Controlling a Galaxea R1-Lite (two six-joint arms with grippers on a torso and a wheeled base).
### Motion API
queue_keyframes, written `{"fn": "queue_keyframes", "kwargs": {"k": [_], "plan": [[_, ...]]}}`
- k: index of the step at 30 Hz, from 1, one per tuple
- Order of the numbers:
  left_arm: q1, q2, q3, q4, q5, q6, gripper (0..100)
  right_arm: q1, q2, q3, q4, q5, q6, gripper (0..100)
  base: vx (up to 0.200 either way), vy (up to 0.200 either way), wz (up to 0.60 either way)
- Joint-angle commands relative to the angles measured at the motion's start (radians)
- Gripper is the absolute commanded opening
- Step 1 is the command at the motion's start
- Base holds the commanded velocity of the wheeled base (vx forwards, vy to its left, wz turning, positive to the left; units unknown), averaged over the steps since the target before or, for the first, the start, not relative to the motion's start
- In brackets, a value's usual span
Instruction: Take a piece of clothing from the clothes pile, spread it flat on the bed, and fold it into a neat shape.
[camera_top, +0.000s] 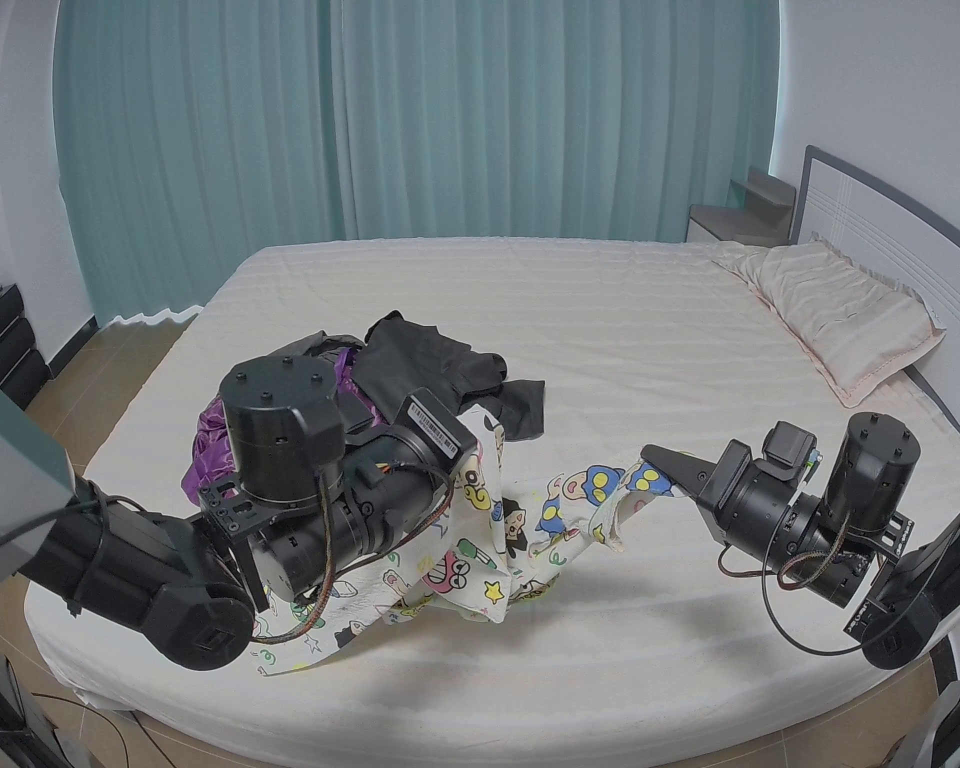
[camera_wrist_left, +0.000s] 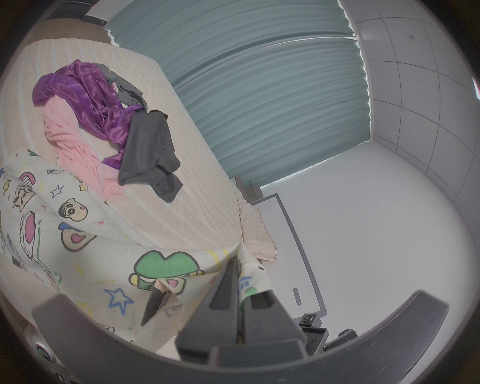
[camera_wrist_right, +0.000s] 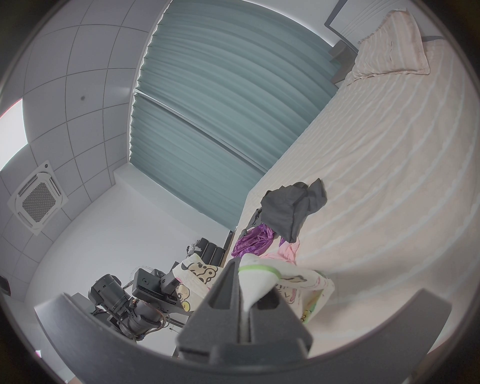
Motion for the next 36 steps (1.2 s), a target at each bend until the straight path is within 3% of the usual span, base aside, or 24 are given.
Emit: {"fn": "queue_keyframes", "kwargs": {"k": [1,36], "plan": [[0.001,-0.001,0.001,0.000,0.000,0.000,0,-0.001,-0.002,0.000,0.000,0.001,0.000,0,0.000,-0.200,0.00],[0.005,-0.009,0.000,0.000,0.003,0.004,0,-0.072,-0.055,0.000,0.000,0.001,-0.003,0,0.000,-0.200,0.00]]}}
